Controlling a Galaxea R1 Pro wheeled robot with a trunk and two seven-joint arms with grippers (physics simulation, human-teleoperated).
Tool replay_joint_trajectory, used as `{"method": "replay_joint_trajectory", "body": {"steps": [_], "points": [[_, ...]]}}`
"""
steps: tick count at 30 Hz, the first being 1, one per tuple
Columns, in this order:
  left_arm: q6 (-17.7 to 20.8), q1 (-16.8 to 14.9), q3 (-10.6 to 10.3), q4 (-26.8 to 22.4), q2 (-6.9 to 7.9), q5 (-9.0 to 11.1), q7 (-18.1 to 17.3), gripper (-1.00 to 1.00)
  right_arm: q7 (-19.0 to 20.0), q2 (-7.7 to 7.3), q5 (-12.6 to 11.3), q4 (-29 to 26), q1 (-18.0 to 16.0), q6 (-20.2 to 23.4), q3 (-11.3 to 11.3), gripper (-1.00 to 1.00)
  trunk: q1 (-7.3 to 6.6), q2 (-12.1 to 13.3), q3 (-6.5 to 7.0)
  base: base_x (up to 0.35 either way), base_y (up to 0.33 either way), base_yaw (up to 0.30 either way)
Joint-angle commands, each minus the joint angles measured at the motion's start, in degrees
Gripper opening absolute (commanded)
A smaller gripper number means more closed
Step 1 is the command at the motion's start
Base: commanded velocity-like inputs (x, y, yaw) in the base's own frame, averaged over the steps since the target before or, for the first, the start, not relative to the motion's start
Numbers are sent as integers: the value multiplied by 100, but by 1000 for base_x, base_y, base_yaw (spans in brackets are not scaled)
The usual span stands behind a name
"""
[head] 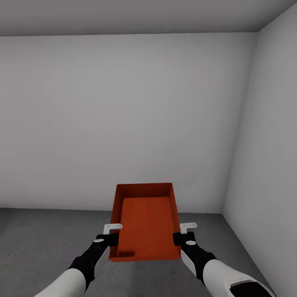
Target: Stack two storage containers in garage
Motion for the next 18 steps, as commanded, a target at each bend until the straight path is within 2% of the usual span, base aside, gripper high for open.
{"method": "replay_joint_trajectory", "body": {"steps": [1,18], "points": [[45,1,282,-1,13,-4,120,-100,-193,-4,81,-16,-11,-130,-329,-100,24,-49,-27,0,0,0],[46,1,284,-1,12,-4,120,-100,-194,7,81,-16,-11,-130,-329,-100,397,-731,-333,0,0,0]]}}
